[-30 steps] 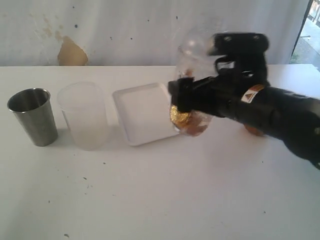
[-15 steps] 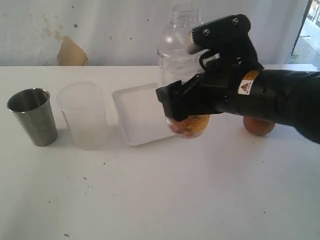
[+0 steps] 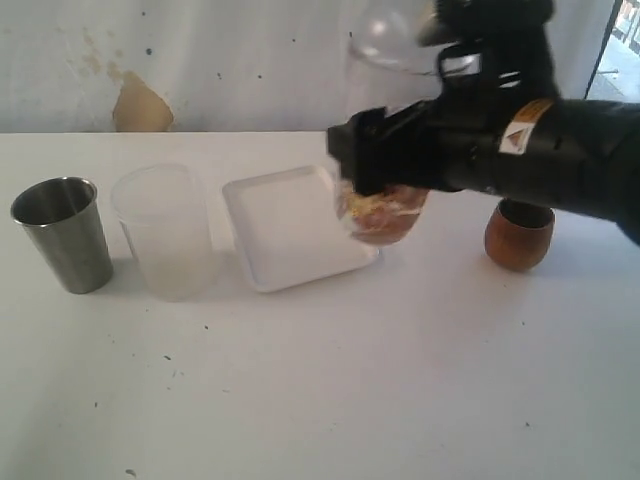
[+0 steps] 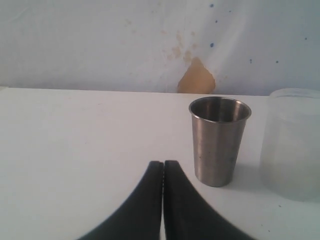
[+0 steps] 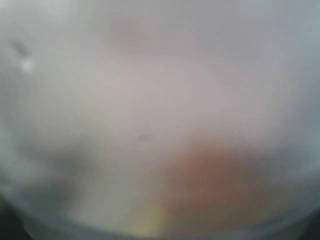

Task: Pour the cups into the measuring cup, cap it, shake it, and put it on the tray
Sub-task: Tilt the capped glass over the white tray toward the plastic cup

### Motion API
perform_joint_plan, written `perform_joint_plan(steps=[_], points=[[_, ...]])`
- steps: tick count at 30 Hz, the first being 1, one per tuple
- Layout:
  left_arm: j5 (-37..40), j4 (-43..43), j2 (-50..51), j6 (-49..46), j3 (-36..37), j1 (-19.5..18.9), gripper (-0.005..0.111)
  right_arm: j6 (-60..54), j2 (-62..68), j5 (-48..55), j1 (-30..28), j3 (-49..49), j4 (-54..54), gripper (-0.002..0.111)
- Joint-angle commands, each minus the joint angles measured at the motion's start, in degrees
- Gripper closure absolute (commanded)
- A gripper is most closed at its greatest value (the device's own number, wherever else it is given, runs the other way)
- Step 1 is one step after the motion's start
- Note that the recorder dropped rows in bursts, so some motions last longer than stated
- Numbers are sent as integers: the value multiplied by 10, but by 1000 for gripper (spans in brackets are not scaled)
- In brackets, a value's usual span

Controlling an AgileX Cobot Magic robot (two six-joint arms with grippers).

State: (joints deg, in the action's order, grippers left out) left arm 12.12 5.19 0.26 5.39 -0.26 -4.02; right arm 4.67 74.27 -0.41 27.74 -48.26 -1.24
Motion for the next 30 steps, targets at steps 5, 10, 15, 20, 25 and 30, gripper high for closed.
perform_joint_plan(steps=[5, 10, 15, 20, 25, 30], points=[[-5, 0, -3, 2, 3, 2, 106, 43, 0, -37, 9, -12, 24, 108], [-5, 0, -3, 2, 3, 2, 106, -19, 36, 10, 69, -13, 86, 108], [-5, 0, -3, 2, 3, 2, 106, -4, 106, -29, 42, -47, 86, 108], [-5, 0, -3, 2, 3, 2, 106, -38, 192, -10, 42, -114, 86, 108], [-5, 0, -3, 2, 3, 2, 106, -125, 259, 85, 37, -198, 88, 108], [-5, 0, -3, 2, 3, 2, 106, -119, 309, 103, 25, -282, 92, 108]])
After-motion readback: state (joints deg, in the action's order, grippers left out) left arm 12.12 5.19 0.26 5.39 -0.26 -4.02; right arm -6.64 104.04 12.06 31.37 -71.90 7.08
